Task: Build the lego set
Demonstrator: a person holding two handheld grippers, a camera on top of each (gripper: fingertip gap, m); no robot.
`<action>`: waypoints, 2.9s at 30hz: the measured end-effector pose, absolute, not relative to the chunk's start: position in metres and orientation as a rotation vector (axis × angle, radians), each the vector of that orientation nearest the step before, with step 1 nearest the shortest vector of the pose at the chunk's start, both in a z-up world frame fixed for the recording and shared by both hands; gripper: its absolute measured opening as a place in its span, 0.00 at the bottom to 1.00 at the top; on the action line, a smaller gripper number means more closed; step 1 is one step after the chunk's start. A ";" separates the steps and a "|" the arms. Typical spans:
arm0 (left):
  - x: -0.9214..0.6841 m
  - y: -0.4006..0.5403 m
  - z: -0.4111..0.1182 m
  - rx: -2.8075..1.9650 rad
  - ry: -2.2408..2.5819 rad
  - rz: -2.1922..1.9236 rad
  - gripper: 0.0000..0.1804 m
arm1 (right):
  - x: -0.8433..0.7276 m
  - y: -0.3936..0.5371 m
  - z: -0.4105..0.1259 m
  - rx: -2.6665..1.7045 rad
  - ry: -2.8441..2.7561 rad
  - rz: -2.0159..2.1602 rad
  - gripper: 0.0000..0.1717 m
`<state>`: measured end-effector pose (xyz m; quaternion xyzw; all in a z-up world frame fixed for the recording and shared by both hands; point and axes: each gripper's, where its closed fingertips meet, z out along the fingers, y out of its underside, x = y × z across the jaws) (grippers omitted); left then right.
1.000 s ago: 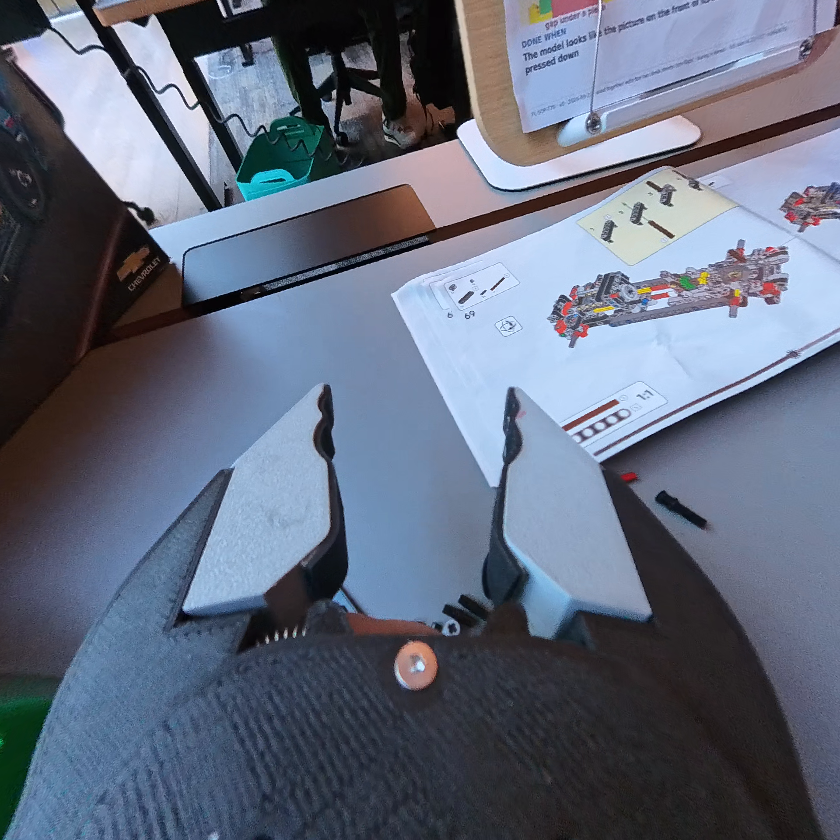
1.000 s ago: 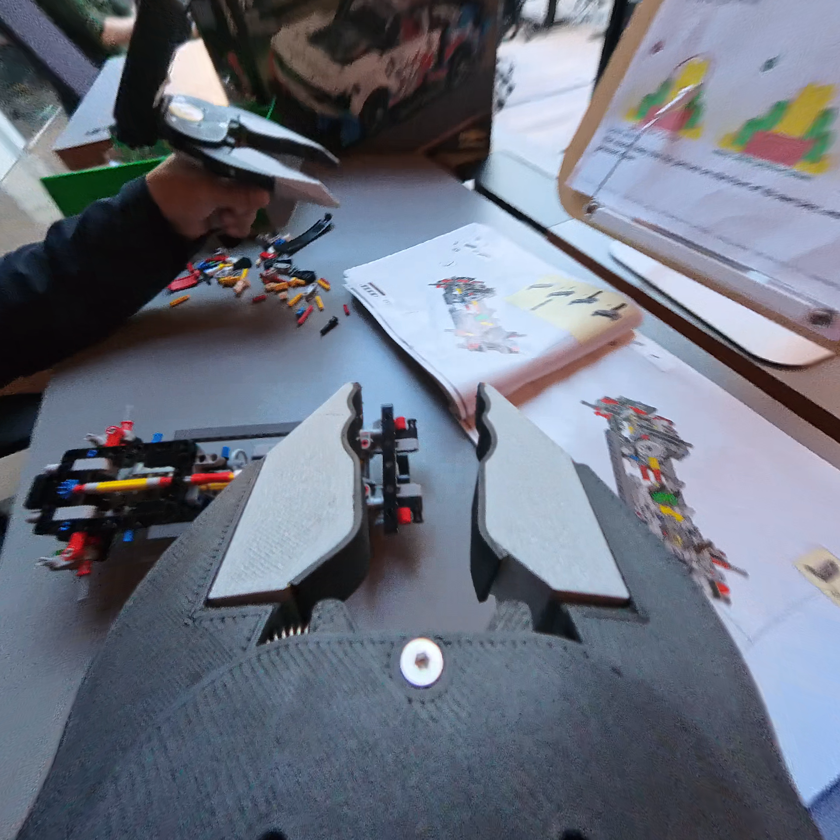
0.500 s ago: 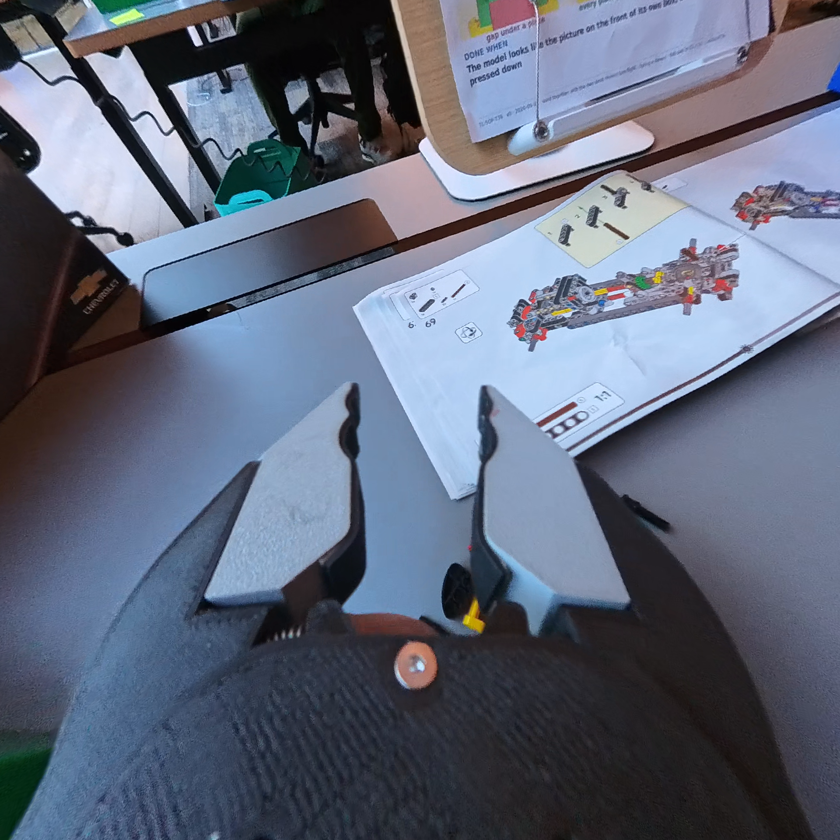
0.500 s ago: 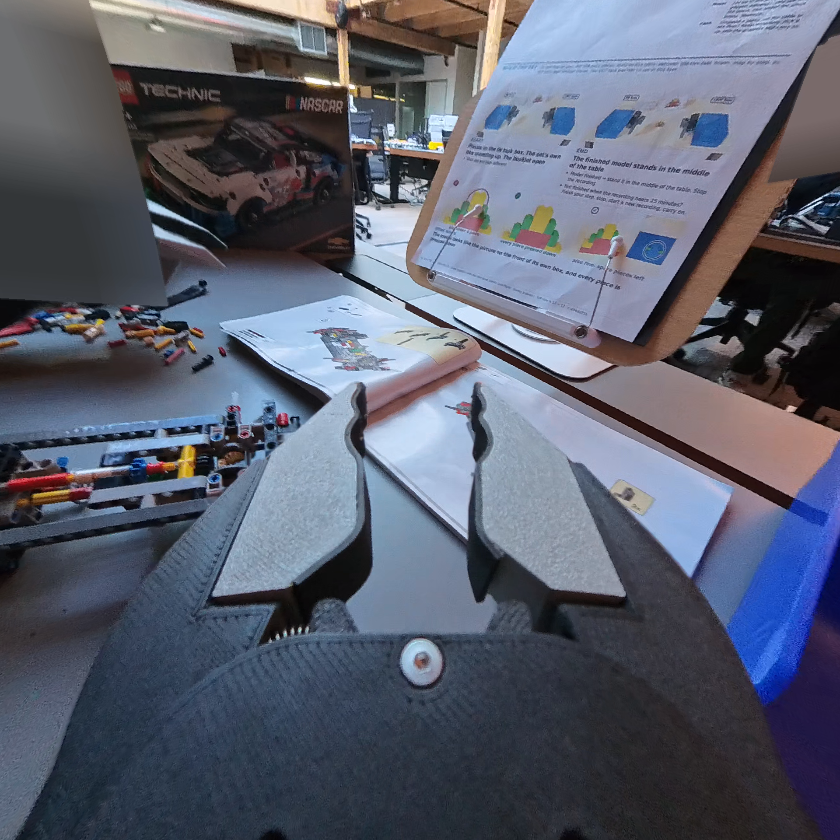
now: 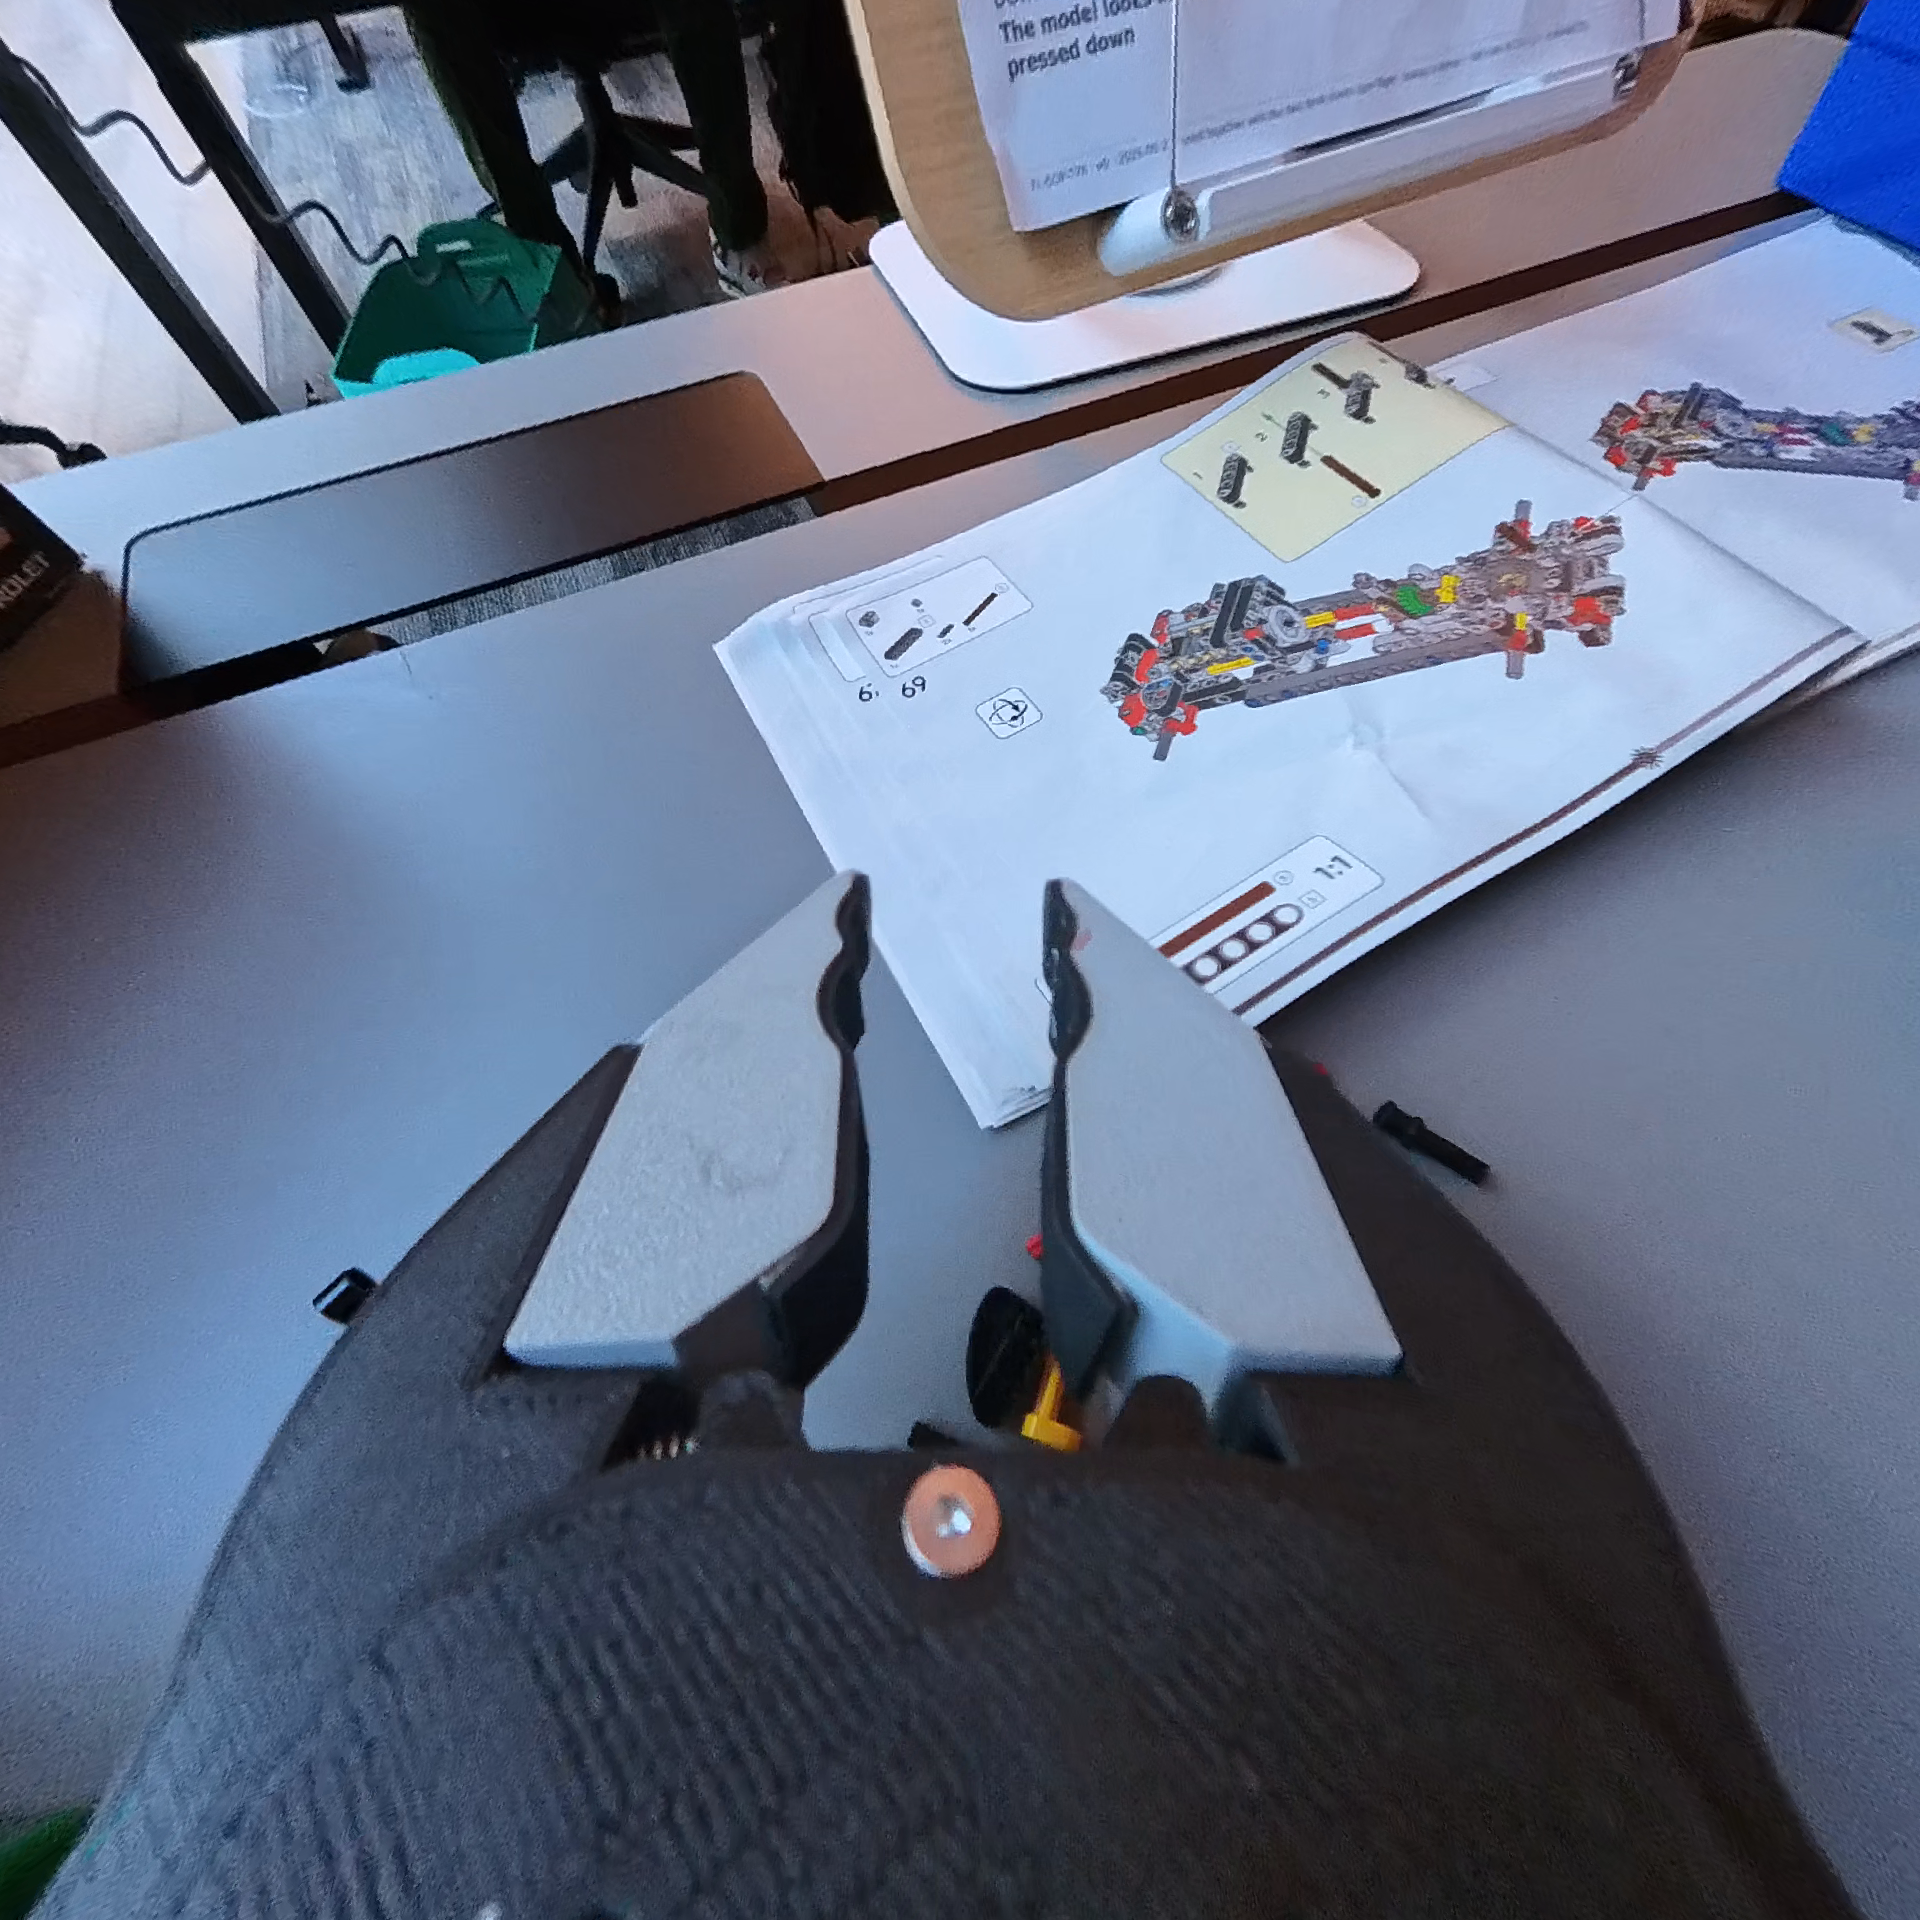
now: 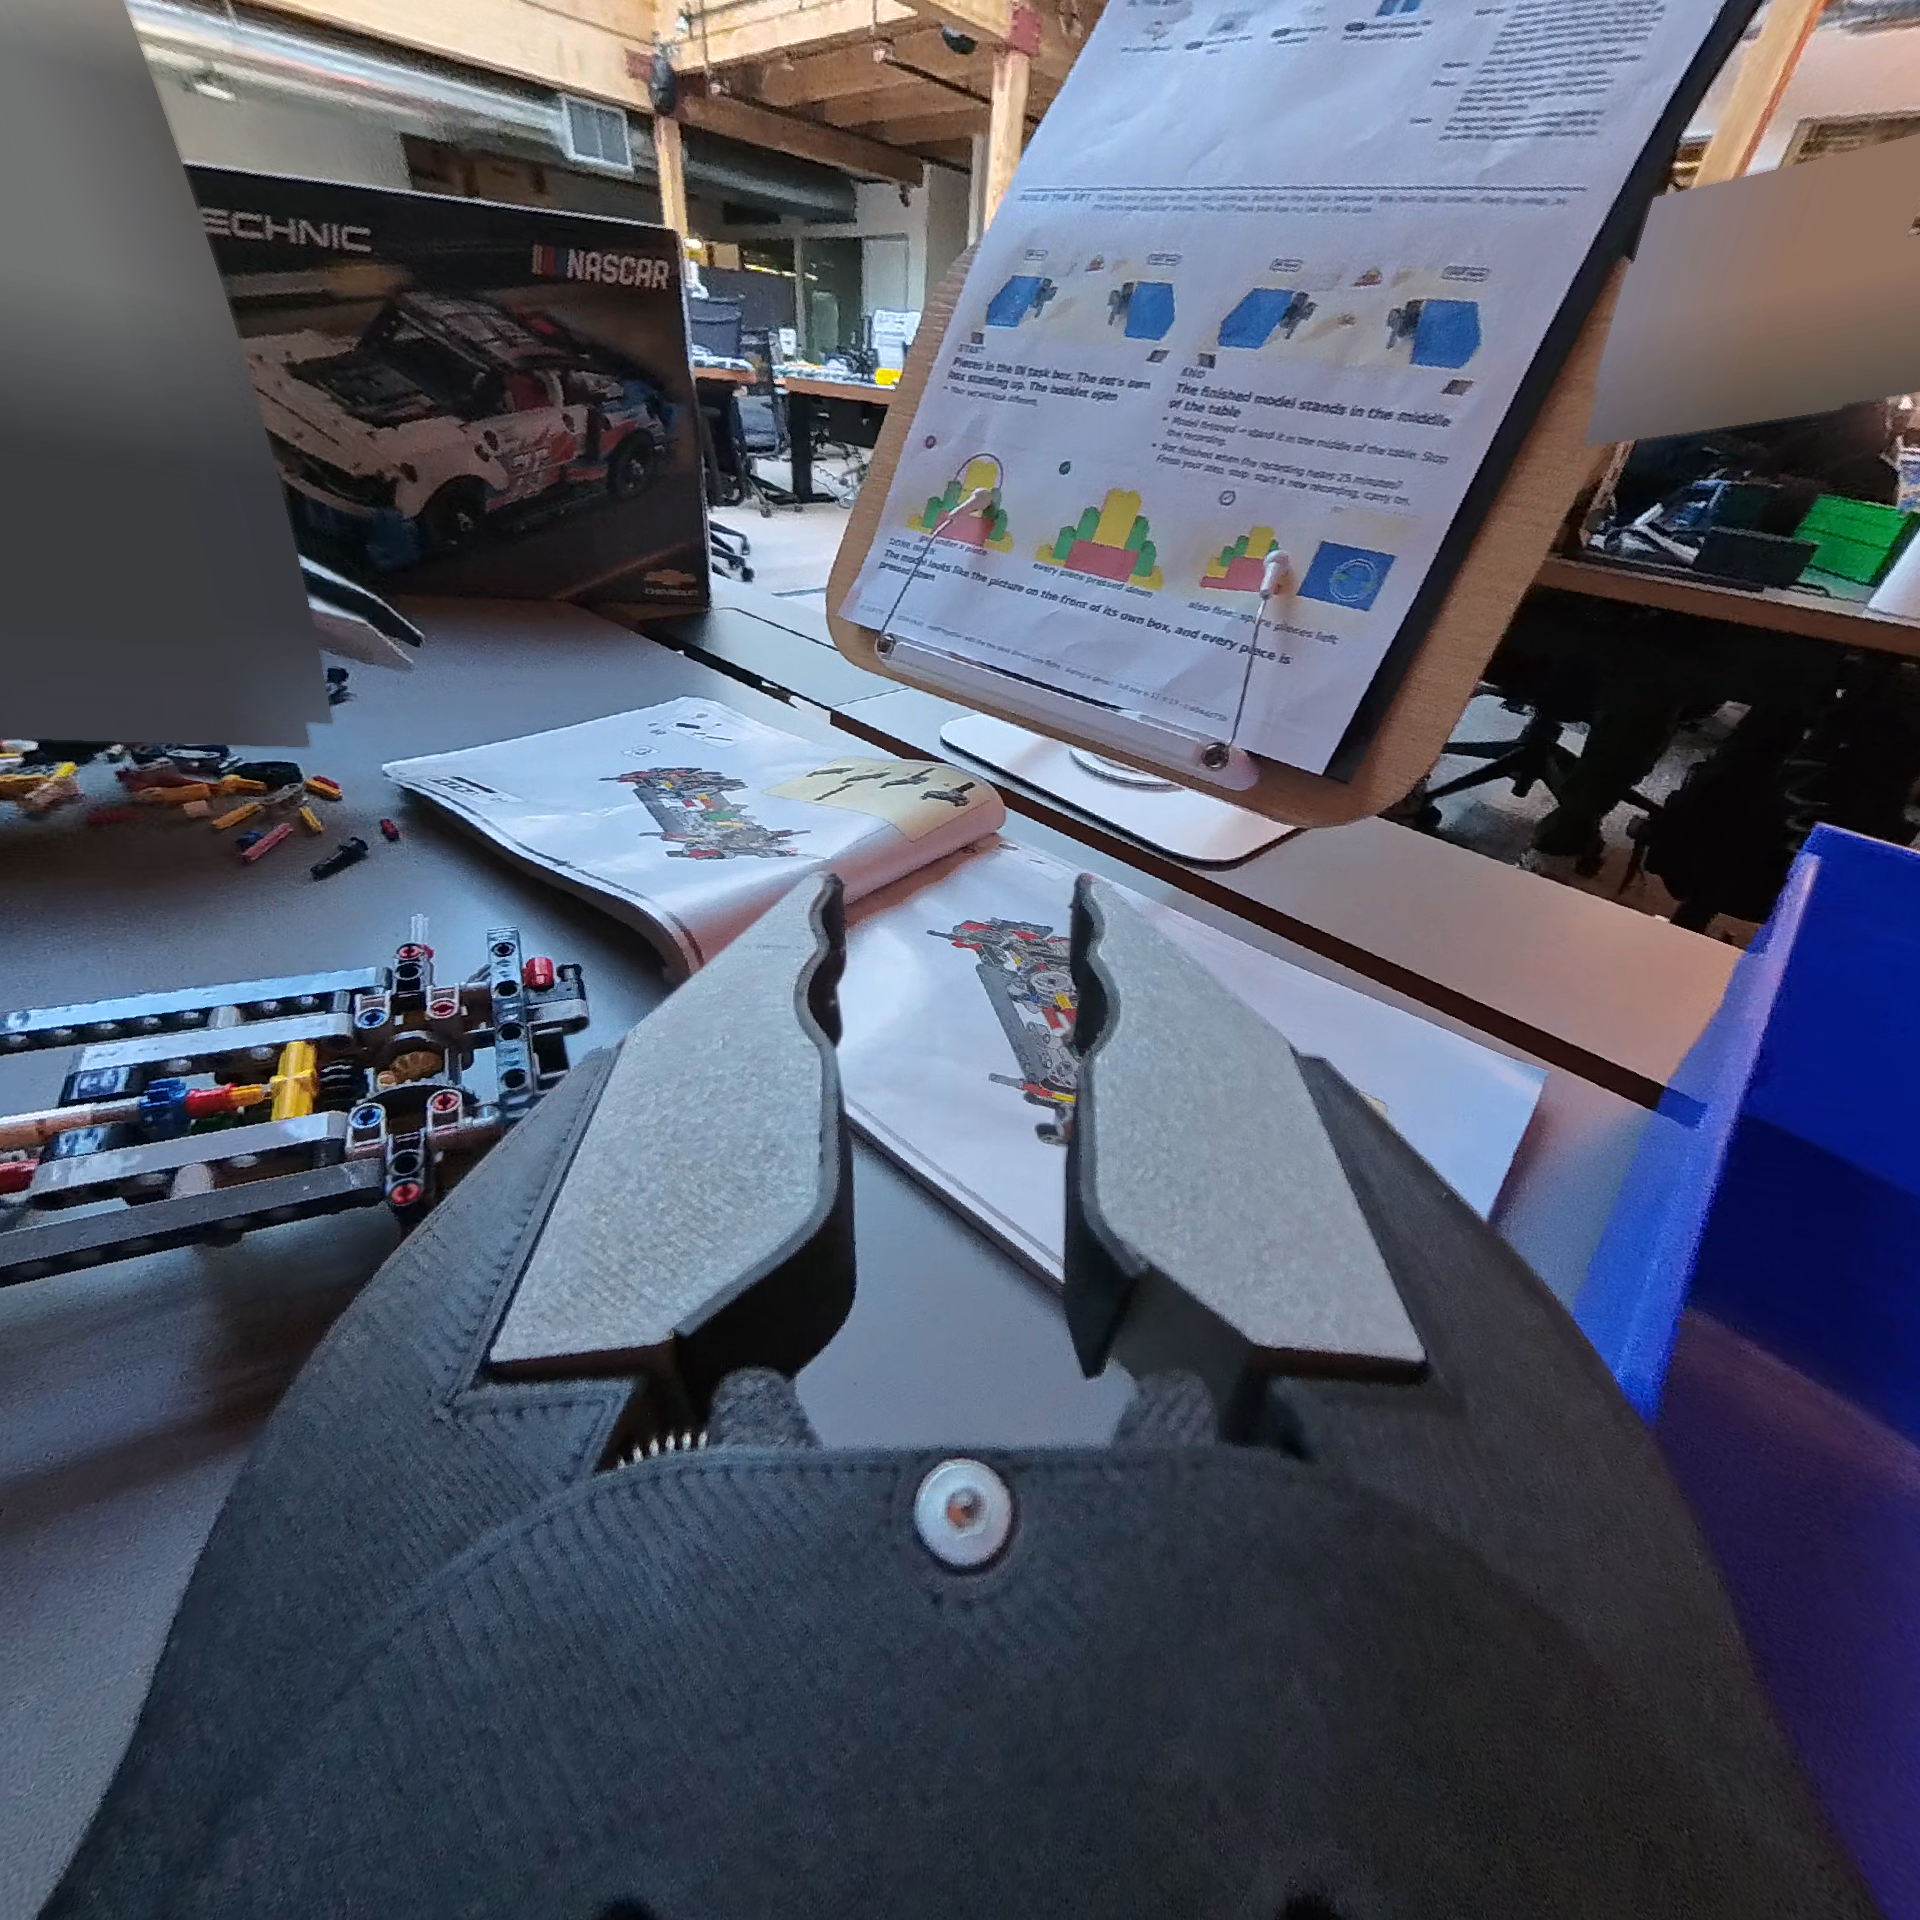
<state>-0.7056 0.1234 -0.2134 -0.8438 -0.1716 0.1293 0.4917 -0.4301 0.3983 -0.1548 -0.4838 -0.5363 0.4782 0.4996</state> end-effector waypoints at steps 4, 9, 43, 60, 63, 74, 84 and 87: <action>-0.705 0.124 -0.209 -2.036 -0.407 0.330 0.17 | -0.429 0.402 -0.155 -1.177 -1.280 1.147 0.23; -0.702 0.125 -0.204 -2.024 -0.387 0.350 0.17 | -0.430 0.403 -0.156 -1.169 -1.288 1.115 0.23; -0.699 0.128 -0.213 -2.069 -0.352 0.388 0.15 | -0.432 0.403 -0.160 -1.173 -1.301 1.107 0.20; -0.704 0.125 -0.218 -2.088 -0.370 0.395 0.15 | -0.432 0.405 -0.162 -1.180 -1.299 1.103 0.20; -0.704 0.124 -0.219 -2.092 -0.372 0.393 0.15 | -0.432 0.405 -0.162 -1.181 -1.301 1.102 0.20; -0.704 0.125 -0.221 -2.099 -0.371 0.394 0.15 | -0.433 0.406 -0.163 -1.184 -1.303 1.105 0.20; -0.700 0.126 -0.219 -2.103 -0.342 0.379 0.15 | -0.436 0.389 -0.175 -1.202 -1.444 1.153 0.22; -0.682 0.129 -0.211 -2.101 -0.297 0.262 0.16 | -0.438 0.370 -0.186 -1.277 -1.577 1.262 0.23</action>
